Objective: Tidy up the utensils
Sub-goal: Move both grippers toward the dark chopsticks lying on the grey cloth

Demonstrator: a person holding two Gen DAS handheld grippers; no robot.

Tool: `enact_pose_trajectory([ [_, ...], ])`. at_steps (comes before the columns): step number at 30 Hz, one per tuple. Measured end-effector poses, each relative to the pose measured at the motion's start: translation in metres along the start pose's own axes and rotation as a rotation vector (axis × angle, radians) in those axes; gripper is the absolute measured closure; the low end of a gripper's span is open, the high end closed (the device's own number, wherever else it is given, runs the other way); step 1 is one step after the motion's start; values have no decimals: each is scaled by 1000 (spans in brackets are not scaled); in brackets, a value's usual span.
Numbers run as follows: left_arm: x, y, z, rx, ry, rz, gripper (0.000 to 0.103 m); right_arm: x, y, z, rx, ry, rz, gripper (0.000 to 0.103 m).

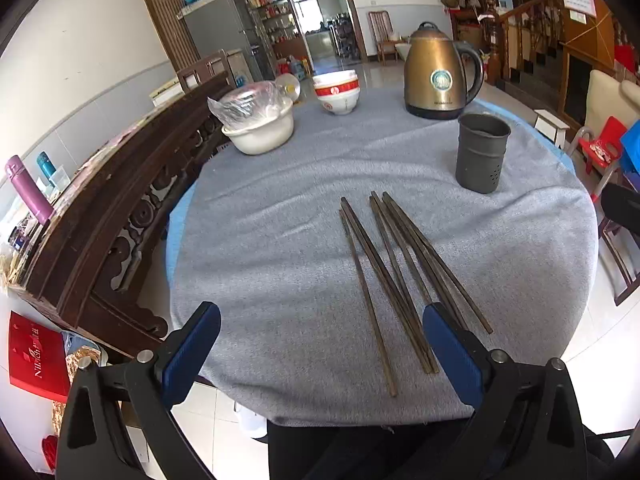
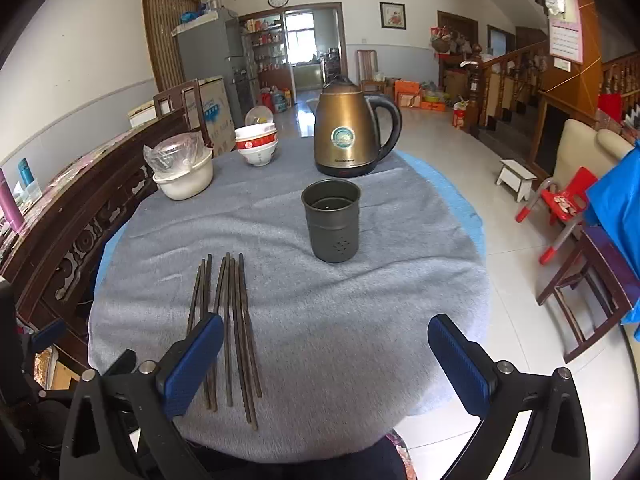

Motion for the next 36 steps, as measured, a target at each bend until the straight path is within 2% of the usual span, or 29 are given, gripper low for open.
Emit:
enact_pose_trajectory([
  [4, 1, -6, 10, -20, 1, 1, 2, 3, -2, -1, -16, -8, 5, 0],
  [6, 0, -9, 14, -27, 2, 1, 2, 2, -4, 0, -57, -7, 1, 0],
  [12, -4, -15, 26, -50, 5, -12, 2, 2, -11, 9, -48, 5, -11, 0],
  [16, -7, -17, 32, -63, 13, -18, 2, -3, -14, 14, -72, -5, -3, 0],
  [36, -34, -24, 74, -132, 47, -90, 2, -45, -33, 55, -131, -12, -60, 0],
])
Point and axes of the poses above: each gripper's, at about its wrist camera, not at the fingertips, and z roughly the way its jaws point, x to its right, y to its underside, the point moved 1 cm from there along z, roughly the way its jaws point, and after that the axes turned 11 degrees about y, right-handed, at the moved point
